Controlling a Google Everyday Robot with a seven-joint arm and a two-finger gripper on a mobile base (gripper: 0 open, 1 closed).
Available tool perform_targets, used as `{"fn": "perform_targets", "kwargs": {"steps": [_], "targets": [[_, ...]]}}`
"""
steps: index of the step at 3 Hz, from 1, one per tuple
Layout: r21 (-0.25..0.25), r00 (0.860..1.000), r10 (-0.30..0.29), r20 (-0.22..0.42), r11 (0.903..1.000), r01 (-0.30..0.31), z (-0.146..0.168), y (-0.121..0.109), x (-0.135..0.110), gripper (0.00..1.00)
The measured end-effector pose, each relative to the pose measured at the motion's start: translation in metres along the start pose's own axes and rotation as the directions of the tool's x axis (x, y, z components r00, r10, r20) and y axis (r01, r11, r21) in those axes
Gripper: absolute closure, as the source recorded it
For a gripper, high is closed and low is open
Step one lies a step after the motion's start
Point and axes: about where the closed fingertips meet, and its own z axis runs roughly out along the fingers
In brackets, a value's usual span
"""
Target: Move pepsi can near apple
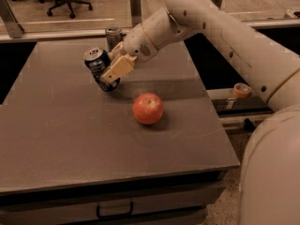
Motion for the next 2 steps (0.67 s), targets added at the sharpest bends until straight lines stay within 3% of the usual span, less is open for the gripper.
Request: {"fn": "perform_targets", "kwargs": {"steps": [1,2], "targets": [[0.03,0.998,0.062,0.006,0.9976,-0.062,-0.02,0.003,0.018,1.0],[0.065,0.993,0.115,0.003,0.9913,-0.115,-0.04,0.01,0.032,0.82]]}}
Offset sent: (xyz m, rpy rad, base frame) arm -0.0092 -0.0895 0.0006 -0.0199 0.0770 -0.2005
